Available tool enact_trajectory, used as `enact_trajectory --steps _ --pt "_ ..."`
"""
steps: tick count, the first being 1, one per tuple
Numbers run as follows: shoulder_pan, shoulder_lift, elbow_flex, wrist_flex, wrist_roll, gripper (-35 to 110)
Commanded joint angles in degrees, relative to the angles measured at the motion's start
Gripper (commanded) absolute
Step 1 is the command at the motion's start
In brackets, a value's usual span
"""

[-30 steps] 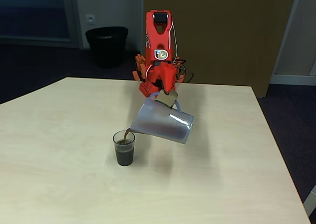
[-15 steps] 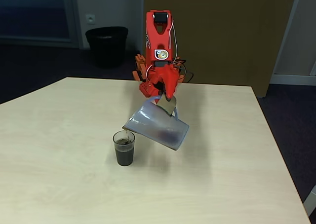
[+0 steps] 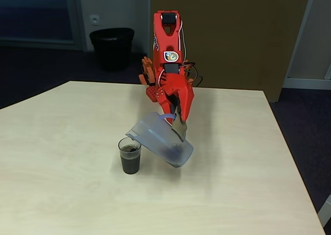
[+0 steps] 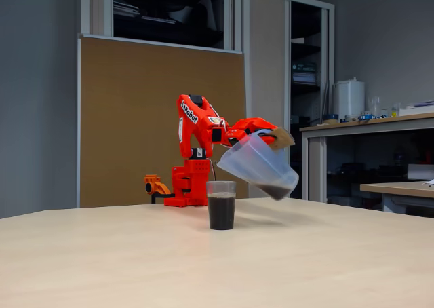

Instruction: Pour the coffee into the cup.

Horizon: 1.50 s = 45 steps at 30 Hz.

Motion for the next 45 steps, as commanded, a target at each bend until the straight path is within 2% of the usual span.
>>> enact_trajectory --steps 1,10,27,31,37,45 --pt "-2.29 1.67 -3.96 3.69 -4.83 0" --pt "-6.59 2.46 -6.24 12.48 -14.41 0" --pt "-19.25 -2.99 -16.35 30.59 -39.64 0" --pt "-22.24 -7.12 -19.51 30.06 -46.14 0" --pt "-27.42 -15.12 -23.47 23.55 -53.44 0" --pt "-32.17 -22.76 -27.77 18.46 -54.67 0"
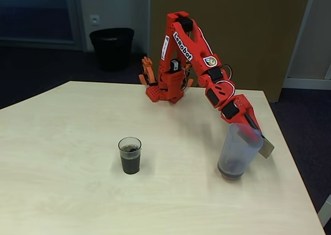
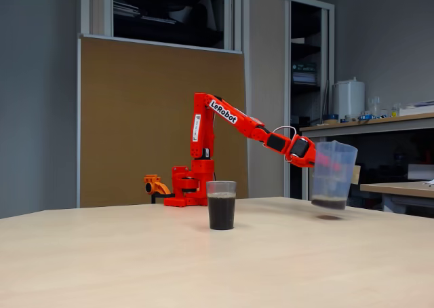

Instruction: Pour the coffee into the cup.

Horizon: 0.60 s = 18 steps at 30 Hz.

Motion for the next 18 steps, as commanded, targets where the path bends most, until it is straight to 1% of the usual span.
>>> enact_trajectory --steps 1,10,18 --pt "-2.11 -0.44 -3.52 -3.6 0.0 0" --pt "-4.22 -7.73 -4.57 -10.28 4.66 0" --pt "-3.78 -8.53 -2.55 -14.15 9.32 0"
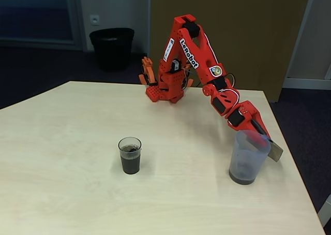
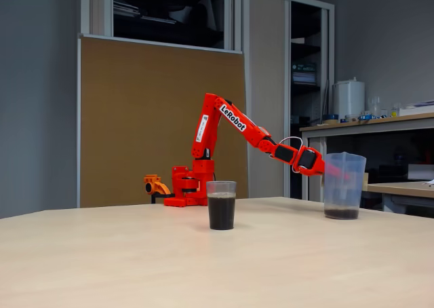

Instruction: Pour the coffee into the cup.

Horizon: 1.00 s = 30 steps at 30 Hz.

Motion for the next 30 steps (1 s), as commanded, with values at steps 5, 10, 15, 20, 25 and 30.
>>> enact_trajectory --steps 5,10,15,20,25,30 --pt "0.09 1.67 1.85 -5.01 2.72 0" --pt "0.53 1.93 4.48 -7.73 5.54 1" --pt "0.62 1.67 6.06 -9.49 8.44 4" --pt "0.62 1.67 7.03 -10.28 11.51 6" --pt "0.53 1.67 7.21 -10.37 11.95 8" --pt "0.35 1.67 7.29 -10.46 12.39 10"
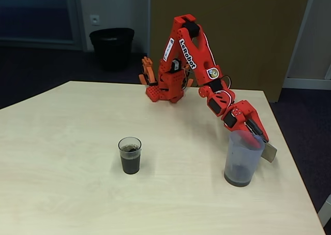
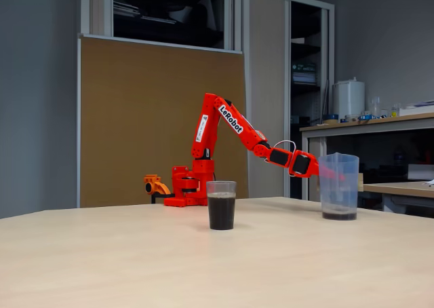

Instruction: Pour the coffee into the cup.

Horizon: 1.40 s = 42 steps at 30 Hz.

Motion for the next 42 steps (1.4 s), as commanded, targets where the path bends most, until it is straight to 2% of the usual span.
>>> enact_trajectory --steps 1,7,25,42 --pt "0.09 1.58 1.05 -1.23 1.05 11" --pt "0.09 2.55 2.9 -1.49 4.39 15" --pt "1.05 7.03 8.96 -3.96 5.36 14" --pt "2.37 21.97 23.2 -3.08 5.63 13"
